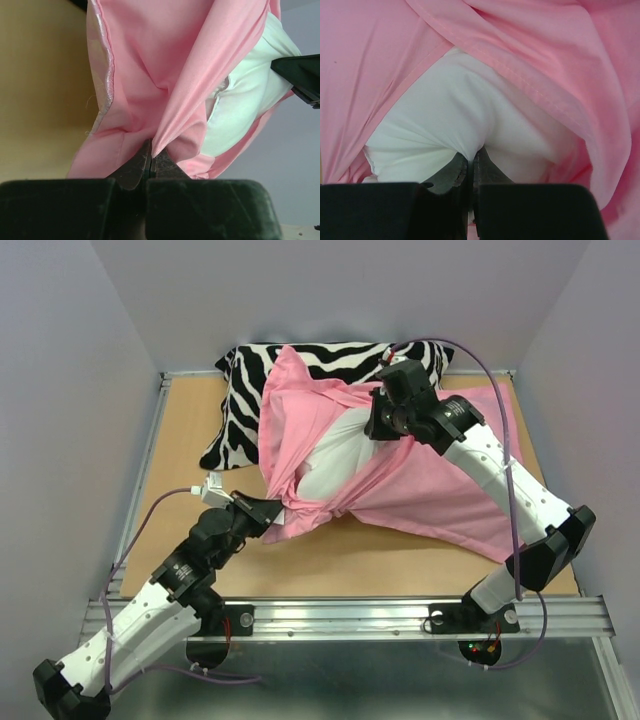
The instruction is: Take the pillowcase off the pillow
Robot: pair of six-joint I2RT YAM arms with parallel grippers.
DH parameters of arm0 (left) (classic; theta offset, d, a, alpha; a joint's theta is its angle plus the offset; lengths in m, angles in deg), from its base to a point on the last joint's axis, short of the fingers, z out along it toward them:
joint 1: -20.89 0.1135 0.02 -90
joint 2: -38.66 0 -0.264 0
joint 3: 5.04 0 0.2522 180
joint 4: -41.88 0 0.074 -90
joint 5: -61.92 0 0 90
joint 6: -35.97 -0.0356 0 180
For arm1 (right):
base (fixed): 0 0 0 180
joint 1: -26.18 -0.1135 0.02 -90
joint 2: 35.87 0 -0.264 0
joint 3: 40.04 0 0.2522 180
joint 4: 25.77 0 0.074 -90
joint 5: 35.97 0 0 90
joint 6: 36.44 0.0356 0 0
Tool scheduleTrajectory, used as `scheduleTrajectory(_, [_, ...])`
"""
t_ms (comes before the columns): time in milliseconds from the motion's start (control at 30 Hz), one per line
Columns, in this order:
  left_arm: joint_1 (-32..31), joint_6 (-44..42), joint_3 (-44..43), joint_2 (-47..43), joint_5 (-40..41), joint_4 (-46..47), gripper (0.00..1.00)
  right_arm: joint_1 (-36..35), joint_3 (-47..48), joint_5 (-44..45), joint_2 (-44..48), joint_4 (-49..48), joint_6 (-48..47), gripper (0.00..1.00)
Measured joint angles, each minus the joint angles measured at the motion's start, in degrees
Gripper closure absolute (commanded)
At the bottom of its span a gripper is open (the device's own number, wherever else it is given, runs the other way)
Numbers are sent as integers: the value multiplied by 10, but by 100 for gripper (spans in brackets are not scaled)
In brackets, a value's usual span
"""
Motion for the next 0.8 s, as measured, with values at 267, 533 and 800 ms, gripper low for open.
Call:
scheduleTrajectory(267, [0,5,39,37,-17,52,100,47,-1,-62,1,20,5,100])
scheduleTrajectory(533, [0,-14,46,88,-15,69,100,70,26,-64,-10,37,6,100])
scheduleTrajectory(800, [0,-50,5,193,-9,108,93,89,39,-99,-12,38,12,99])
